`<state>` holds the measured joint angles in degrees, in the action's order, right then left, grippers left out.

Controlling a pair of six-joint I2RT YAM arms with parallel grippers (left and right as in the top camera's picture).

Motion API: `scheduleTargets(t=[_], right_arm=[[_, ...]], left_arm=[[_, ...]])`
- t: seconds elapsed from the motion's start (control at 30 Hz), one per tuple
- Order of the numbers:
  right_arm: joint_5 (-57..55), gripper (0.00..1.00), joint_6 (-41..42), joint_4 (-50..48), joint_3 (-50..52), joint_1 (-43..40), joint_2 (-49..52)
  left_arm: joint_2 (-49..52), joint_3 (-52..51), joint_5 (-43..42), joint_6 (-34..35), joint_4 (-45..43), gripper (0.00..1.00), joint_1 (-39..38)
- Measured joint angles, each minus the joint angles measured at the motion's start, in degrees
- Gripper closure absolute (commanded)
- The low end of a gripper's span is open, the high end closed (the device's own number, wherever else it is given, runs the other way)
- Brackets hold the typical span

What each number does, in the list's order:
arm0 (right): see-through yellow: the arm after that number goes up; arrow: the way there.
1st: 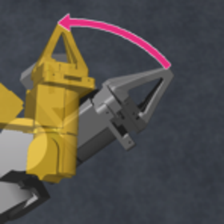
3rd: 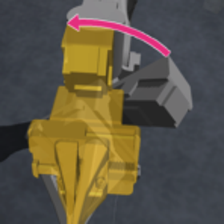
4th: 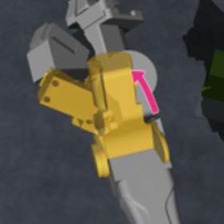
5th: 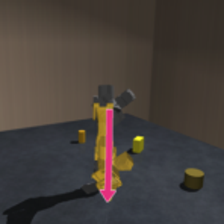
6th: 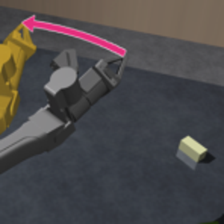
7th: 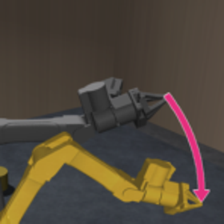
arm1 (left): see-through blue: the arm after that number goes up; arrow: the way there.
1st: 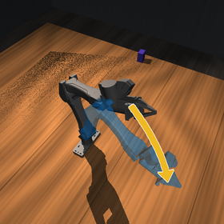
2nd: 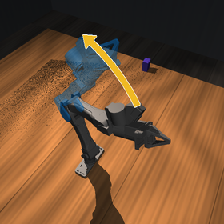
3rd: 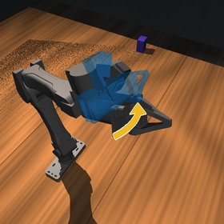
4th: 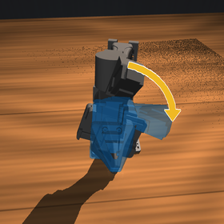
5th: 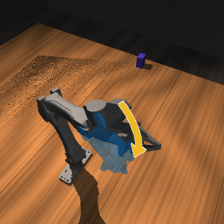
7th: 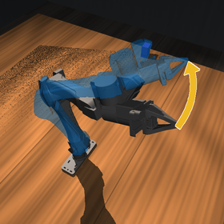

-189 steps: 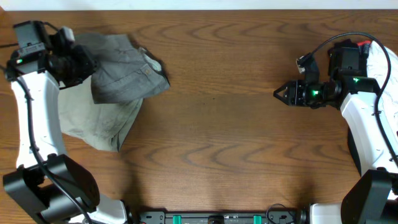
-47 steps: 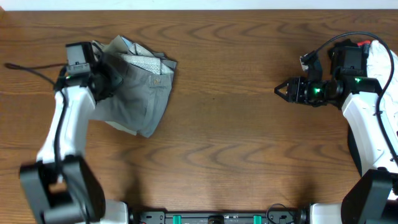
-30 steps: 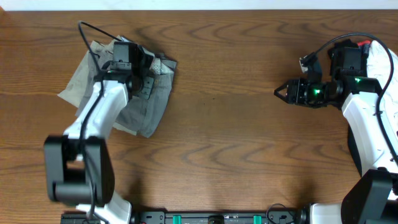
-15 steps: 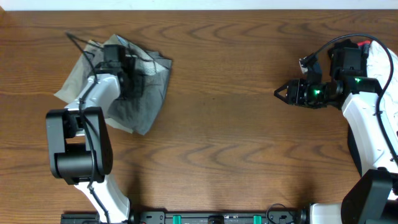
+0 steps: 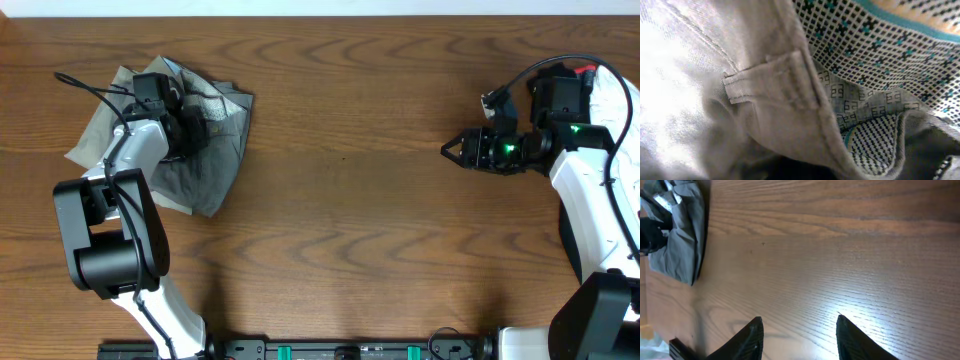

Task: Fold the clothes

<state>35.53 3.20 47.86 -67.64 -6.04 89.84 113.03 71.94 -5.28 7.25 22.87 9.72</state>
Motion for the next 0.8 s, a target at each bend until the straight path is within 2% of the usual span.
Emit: scheduleTargets(t=[0.03,0.13,0.17,0.33,0.5,0.63,0.67,0.7,0.8], right_arm=[[0.0,0.54,0.0,0.1,0.0,0.0,0.0],[0.0,0.54,-0.2,0.3,0.0,0.0,0.0],[-0.2,0.54,-0.4,0.2,0.0,0.0,0.0],[-1.3,0.54,-0.9,-1.5,0.0,-1.8,0.0],[-0.1,0.52,-0.9,-1.8,0.0,-6.8,-0.8],[0.8,0.50,-1.6,-1.8,0.0,-10.8,-6.7],[1.1,0.49,-2.1,-1.8,-0.1,-11.3,-8.8],[1.5,0.48,-2.6,-1.8,-0.1,-11.5,-11.1],[3.8,0.44,-4.4,-1.8,-0.4,-11.1,-19.3]], left_arm=[[-0.2,0.2,-0.6,0.1,0.3,0.71,0.0],[-1.7,0.4,-2.1,0.3,2.5,0.41,0.0],[-2.7,0.4,-2.3,0.7,4.0,0.36,0.0],[-11.8,0.4,-3.3,0.4,11.2,0.31,0.3],[-28.0,4.1,-8.7,-4.7,20.4,0.31,-0.5],[-39.9,7.2,-11.7,-9.4,30.1,0.31,-4.0],[-42.4,7.4,-12.2,-10.5,32.1,0.26,-5.1],[-44.3,7.4,-12.4,-11.4,33.8,0.16,-6.0],[-50.0,7.4,-11.3,-12.7,38.7,0.12,-8.2]])
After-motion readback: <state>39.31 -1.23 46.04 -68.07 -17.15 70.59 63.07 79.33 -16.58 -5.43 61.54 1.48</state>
